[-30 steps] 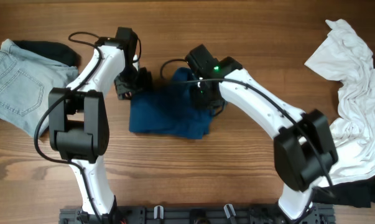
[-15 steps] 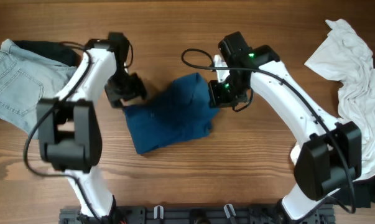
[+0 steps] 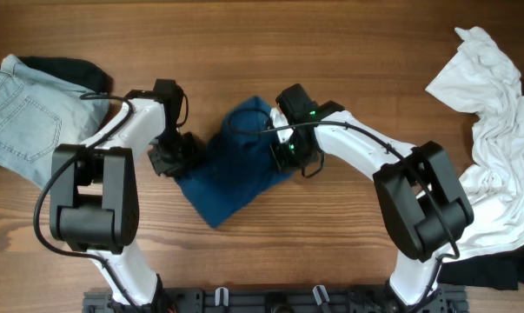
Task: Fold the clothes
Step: 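Grasp the folded teal shirt with the left gripper and lift it, then carry the shirt left and place it on the jeans with the left gripper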
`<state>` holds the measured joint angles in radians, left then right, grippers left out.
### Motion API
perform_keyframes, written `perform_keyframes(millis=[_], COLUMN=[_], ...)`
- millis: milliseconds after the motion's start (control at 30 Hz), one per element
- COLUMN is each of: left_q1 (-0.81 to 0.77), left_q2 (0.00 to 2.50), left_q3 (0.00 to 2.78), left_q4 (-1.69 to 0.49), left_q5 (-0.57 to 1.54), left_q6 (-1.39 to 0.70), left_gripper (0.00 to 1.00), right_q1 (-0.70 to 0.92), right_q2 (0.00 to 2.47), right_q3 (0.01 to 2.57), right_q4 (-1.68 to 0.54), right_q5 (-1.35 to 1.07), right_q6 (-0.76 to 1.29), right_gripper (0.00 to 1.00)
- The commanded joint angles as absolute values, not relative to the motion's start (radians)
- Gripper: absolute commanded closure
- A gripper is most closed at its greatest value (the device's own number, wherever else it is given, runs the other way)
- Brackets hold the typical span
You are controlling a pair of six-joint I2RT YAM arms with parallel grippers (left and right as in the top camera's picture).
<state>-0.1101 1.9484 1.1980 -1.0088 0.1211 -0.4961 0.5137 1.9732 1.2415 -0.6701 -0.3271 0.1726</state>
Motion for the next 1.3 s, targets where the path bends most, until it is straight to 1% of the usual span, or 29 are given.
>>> perform_keyframes(millis=[0,33,100,167,200,233,267,300,333,367,400,467,567,667,767,800,833,867,900,933,967,1000,1100,1200,1267], left_q1=[-0.113,-0.113,-0.107,-0.065,-0.048,-0.031,-0.015,-0.013,-0.014,-0.019,-0.025,-0.033,-0.035,-0.049,-0.095,-0.123,-0.154,-0.178,-0.189,-0.195,-0.192,-0.18,-0.134,-0.027,0.08], left_q2=[1.966,1.956,1.926,1.869,1.846,1.82,1.784,1.76,1.743,1.742,1.754,1.79,1.888,1.983,2.08,2.11,2.13,2.139,2.14,2.14,2.14,2.139,2.115,2.018,1.903], left_q3=[1.141,1.141,1.142,1.195,1.219,1.246,1.274,1.279,1.279,1.279,1.279,1.279,1.279,1.279,1.277,1.277,1.277,1.277,1.277,1.277,1.277,1.278,1.285,1.335,1.377], left_q4=[-1.067,-1.07,-1.062,-1.063,-1.063,-1.057,-1.016,-0.966,-0.891,-0.835,-0.776,-0.735,-0.693,-0.669,-0.726,-0.759,-0.796,-0.823,-0.833,-0.834,-0.827,-0.815,-0.789,-0.786,-0.785], left_q5=[0.18,0.211,0.204,0.154,0.148,0.148,0.162,0.183,0.251,0.342,0.458,0.543,0.573,0.648,0.789,0.8,0.804,0.802,0.799,0.796,0.796,0.796,0.77,0.568,0.498], left_q6=[-0.622,-0.622,-0.635,-0.636,-0.637,-0.636,-0.632,-0.613,-0.517,-0.398,-0.283,-0.176,-0.159,-0.107,0.002,0.029,0.08,0.135,0.157,0.157,0.157,0.149,0.102,0.003,-0.039], left_gripper=[0.91,0.91,0.9,0.89,0.86,0.8,0.41,0.13,0.0,0.0,0.0,0.0,0.0,0.0,0.0,0.0,0.04,0.18,0.34,0.63,0.89,0.96,0.96,0.96,0.96], right_q1=[0.444,0.427,0.421,0.421,0.421,0.42,0.417,0.416,0.416,0.416,0.416,0.417,0.416,0.417,0.417,0.416,0.416,0.417,0.416,0.416,0.416,0.416,0.416,0.415,0.408], right_q2=[2.006,2.006,2.004,1.985,1.964,1.94,1.896,1.872,1.843,1.82,1.806,1.803,1.803,1.803,1.803,1.803,1.803,1.803,1.803,1.803,1.803,1.803,1.803,1.793,1.779], right_q3=[1.253,1.28,1.34,1.387,1.394,1.395,1.395,1.395,1.395,1.395,1.395,1.395,1.395,1.395,1.395,1.395,1.395,1.395,1.395,1.395,1.395,1.395,1.395,1.395,1.395], right_q4=[-0.578,-0.577,-0.619,-0.689,-0.712,-0.73,-0.749,-0.758,-0.769,-0.776,-0.786,-0.809,-0.844,-0.861,-0.865,-0.865,-0.865,-0.865,-0.866,-0.867,-0.868,-0.87,-0.877,-0.878,-0.871], right_q5=[-0.054,-0.056,-0.055,-0.056,-0.055,-0.055,-0.055,-0.055,-0.055,-0.056,-0.056,-0.06,-0.059,-0.059,-0.059,-0.059,-0.059,-0.059,-0.059,-0.059,-0.059,-0.059,-0.031,0.038,0.043], right_q6=[0.11,0.068,0.043,0.069,0.088,0.111,0.138,0.141,0.154,0.165,0.168,0.194,0.213,0.213,0.213,0.213,0.213,0.213,0.212,0.212,0.213,0.212,0.213,0.271,0.27], right_gripper=[0.83,0.81,0.8,0.74,0.71,0.66,0.6,0.59,0.55,0.51,0.51,0.5,0.5,0.5,0.5,0.5,0.5,0.5,0.5,0.5,0.5,0.5,0.51,0.54,0.54])
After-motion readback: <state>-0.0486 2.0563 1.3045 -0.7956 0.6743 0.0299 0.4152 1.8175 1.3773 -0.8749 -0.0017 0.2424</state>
